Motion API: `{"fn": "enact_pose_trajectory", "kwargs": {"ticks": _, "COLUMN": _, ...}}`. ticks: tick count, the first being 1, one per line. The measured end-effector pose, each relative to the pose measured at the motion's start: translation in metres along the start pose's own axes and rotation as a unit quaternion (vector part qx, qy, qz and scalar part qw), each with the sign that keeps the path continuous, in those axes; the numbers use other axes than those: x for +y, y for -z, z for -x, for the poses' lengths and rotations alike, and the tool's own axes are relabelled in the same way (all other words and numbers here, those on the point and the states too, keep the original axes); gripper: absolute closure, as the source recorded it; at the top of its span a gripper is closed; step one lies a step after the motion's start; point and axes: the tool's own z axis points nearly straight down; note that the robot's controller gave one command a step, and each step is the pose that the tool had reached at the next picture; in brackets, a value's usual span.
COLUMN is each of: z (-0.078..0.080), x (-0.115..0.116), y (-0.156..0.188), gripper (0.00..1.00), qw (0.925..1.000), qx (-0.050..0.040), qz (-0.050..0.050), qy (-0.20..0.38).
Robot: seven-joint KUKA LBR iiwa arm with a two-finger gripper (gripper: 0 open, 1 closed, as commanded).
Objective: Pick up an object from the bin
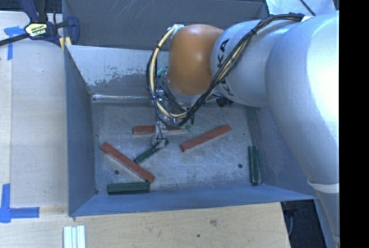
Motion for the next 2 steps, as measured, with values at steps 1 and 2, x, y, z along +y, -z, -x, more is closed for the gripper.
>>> {"fn": "enact_pose_trajectory", "kwargs": {"ticks": 1, "z": 0.0014, "x": 0.0002, "y": 0.0017, "gripper": 0.0, "qw": 1.0, "qx": -0.0019, "qz": 0.0, "qy": -0.001}}
{"fn": "enact_pose_trajectory", "kwargs": {"ticks": 2, "z": 0.0027, "x": 0.0001, "y": 0.003, "gripper": 0.0, "qw": 1.0, "qx": -0.0024, "qz": 0.0, "qy": -0.002}}
